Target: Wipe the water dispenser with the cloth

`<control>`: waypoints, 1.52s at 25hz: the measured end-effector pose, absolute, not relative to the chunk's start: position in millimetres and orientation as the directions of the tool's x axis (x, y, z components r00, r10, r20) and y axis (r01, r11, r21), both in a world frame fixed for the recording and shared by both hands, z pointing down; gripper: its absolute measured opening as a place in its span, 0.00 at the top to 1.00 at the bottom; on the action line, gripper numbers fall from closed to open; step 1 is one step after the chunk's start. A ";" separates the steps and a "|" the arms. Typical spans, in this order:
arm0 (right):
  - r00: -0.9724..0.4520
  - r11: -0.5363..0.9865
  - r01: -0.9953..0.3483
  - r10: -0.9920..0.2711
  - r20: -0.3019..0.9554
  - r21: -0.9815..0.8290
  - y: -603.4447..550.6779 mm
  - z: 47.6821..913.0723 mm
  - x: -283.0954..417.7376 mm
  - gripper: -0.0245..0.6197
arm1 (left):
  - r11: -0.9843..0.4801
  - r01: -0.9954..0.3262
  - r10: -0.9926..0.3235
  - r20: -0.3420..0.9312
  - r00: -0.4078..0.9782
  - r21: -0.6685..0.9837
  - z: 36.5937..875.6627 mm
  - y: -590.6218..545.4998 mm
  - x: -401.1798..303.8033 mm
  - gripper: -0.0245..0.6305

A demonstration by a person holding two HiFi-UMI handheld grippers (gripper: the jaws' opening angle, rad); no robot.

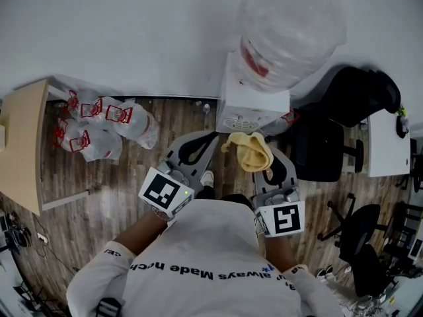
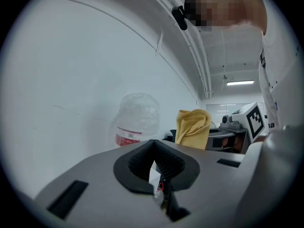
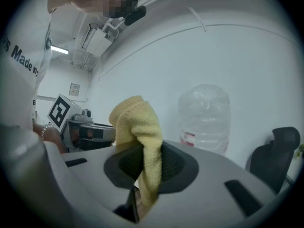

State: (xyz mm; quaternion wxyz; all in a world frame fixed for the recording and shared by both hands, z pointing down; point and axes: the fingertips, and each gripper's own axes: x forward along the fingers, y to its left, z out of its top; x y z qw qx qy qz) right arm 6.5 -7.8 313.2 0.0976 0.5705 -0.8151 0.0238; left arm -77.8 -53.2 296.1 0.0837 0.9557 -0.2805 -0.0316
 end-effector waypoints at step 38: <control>-0.205 0.405 -0.694 -0.904 0.375 0.596 -153.8 452.1 28.3 0.86 | -0.826 -0.543 -0.547 0.021 0.837 0.150 331.7 -104.1 -64.6 0.94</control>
